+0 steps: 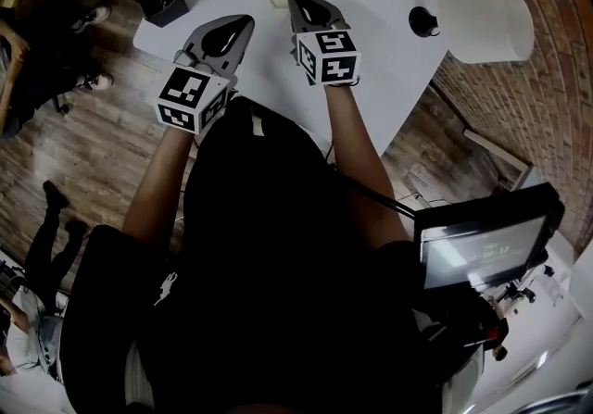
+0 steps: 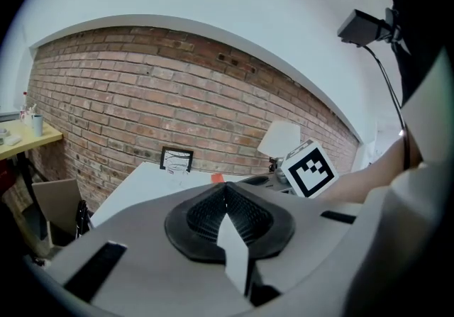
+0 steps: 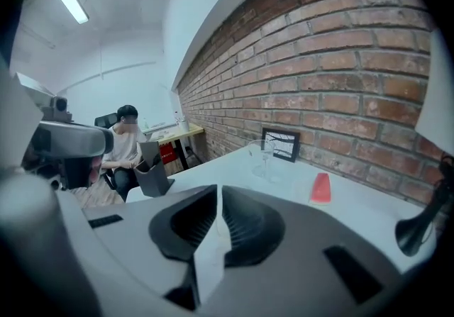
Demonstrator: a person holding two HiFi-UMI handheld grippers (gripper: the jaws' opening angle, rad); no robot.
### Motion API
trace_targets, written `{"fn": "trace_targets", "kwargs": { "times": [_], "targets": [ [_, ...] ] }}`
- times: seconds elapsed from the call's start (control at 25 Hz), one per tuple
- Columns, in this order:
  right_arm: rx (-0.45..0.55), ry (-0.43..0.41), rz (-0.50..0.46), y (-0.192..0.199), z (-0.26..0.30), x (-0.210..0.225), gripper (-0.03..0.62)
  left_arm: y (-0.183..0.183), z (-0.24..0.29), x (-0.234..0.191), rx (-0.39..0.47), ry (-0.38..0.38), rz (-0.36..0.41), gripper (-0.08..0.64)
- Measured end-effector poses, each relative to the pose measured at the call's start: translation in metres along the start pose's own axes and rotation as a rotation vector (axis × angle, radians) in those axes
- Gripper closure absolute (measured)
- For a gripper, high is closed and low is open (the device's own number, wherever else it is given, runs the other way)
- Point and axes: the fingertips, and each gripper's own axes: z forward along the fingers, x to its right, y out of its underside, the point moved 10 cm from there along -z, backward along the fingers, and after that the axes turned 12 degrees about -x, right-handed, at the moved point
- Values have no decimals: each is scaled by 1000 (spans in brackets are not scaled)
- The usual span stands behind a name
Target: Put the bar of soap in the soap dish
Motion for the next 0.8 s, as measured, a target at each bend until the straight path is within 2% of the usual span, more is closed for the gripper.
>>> {"fn": "trace_targets", "kwargs": {
  "times": [0.12,0.8],
  "targets": [
    [16,-14,-3,0,-10,0,586,-3,-1,3,-5,-11,18,555],
    [209,-20,-16,-9,-101,3,588,-28,-12,40,52,-27,87,555]
  ]
}}
